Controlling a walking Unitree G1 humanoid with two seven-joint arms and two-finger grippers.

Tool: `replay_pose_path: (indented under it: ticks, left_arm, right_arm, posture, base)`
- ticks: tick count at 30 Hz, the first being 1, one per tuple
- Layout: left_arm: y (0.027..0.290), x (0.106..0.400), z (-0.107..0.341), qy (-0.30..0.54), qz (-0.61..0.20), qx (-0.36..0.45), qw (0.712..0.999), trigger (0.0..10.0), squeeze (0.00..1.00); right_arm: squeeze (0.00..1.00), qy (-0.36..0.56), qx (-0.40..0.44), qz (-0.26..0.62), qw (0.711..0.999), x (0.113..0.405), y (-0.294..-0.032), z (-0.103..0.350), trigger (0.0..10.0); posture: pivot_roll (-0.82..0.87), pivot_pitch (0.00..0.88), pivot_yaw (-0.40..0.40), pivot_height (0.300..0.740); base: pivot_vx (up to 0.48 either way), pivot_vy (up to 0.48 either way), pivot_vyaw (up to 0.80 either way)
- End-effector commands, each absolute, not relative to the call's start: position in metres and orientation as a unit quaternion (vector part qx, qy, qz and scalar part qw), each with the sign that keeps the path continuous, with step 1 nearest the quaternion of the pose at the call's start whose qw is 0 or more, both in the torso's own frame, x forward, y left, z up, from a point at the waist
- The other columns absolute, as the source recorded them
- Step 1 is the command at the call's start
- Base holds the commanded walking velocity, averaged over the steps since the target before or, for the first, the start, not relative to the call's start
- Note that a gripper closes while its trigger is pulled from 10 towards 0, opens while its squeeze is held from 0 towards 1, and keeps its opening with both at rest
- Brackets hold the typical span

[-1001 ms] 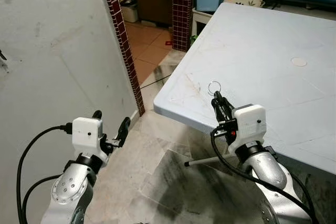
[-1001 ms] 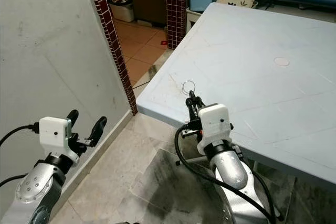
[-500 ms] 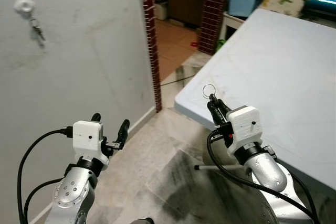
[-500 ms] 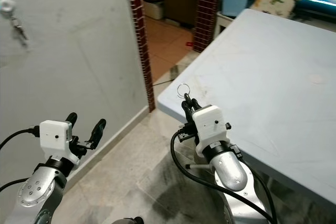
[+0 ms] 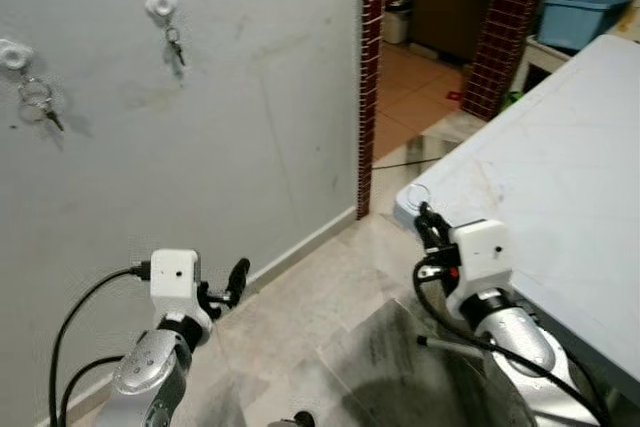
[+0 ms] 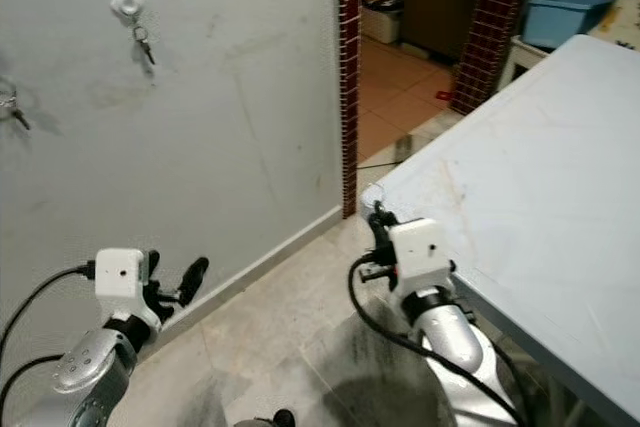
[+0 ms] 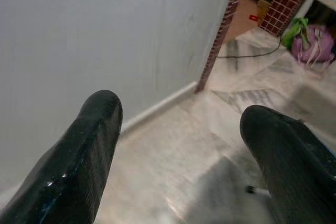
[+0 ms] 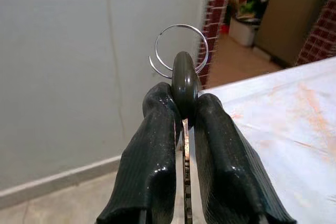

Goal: Hang keys on a hook

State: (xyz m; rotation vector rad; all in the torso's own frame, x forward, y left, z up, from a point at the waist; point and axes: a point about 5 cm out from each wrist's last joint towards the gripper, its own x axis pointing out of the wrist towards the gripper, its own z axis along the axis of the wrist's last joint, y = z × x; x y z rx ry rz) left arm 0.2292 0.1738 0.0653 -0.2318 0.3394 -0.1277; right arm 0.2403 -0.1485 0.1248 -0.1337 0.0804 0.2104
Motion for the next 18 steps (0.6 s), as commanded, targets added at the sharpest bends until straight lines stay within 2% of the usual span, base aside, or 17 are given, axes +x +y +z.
replay_pose_path:
  ticks: [1,18]
  left_arm:
    - [0.180,0.229,0.061,0.177,-0.058,-0.137,0.973,10.0,0.00]
    - [0.174,0.239,0.058,0.184,-0.091,-0.143,0.968,10.0,0.00]
  right_arm:
    - [0.00,0.048,-0.058,0.120,0.990,0.240,-0.142,0.119,10.0]
    - [0.00,0.069,-0.037,0.131,0.988,0.248,-0.138,0.096,10.0]
  posture:
    - [-0.05,0.039,0.076,0.740]
    - [-0.05,0.020,0.073,0.740]
  base:
    - [0.000,0.000,0.79]
    - [0.000,0.000,0.75]
